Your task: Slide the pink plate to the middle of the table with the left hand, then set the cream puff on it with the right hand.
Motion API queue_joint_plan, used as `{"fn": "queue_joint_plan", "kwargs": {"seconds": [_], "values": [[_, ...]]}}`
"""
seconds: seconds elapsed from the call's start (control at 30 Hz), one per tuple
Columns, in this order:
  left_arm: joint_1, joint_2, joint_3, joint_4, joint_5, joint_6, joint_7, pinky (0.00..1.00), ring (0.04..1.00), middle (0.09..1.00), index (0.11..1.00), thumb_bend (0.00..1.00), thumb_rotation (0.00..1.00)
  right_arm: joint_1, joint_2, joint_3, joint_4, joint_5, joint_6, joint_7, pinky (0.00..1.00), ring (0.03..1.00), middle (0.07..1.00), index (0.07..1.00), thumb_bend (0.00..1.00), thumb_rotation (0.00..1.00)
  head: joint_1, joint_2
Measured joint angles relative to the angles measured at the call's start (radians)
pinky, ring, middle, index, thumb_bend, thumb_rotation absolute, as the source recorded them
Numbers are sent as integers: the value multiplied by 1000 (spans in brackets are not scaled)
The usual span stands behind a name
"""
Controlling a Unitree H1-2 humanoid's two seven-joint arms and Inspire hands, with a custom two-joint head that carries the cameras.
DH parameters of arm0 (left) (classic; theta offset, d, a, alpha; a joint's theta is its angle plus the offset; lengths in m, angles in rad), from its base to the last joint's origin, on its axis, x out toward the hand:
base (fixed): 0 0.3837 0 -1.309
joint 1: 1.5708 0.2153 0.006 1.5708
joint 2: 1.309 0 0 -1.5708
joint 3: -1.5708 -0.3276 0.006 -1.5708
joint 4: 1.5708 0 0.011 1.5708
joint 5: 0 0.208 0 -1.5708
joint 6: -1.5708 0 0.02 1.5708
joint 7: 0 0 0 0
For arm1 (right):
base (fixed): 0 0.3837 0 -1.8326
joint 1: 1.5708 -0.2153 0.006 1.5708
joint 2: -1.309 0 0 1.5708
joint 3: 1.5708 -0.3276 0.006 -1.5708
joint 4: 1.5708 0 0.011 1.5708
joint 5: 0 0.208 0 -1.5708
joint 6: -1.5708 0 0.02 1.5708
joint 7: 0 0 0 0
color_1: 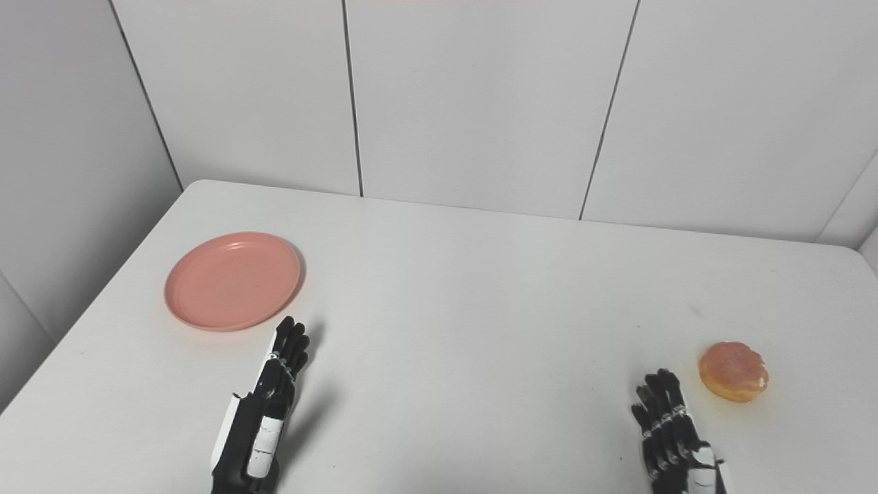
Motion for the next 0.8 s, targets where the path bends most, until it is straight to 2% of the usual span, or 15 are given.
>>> {"fn": "queue_joint_plan", "kwargs": {"seconds": [0.23, 0.3, 0.47, 0.67, 0.8], "values": [[0, 1, 2, 1, -47, -5, -8, 980, 960, 975, 1000, 920, 911, -2, 3, 0, 1, -4, 0, 0, 1000, 977, 969, 965, 817, 1000, -12, -2], [2, 1, 4, 3, -59, -19, -16, 939, 932, 942, 979, 931, 915, -4, 4, 0, 2, -4, 0, 0, 1000, 982, 976, 967, 815, 996, -14, -2], [8, 1, 9, -12, -61, -32, -24, 917, 937, 922, 940, 948, 922, -10, 8, 0, 6, -4, 0, 0, 1000, 967, 961, 948, 821, 982, -11, -2], [8, 4, 12, -55, -56, 5, -42, 914, 931, 911, 919, 971, 916, -14, 15, 0, 6, -2, 0, 0, 1000, 972, 963, 953, 820, 987, -9, -5], [-4, 7, 41, -105, -58, 45, -44, 916, 921, 901, 910, 978, 916, -15, 17, 1, 6, -2, 0, 0, 1000, 973, 962, 951, 827, 980, -8, -5]]}}
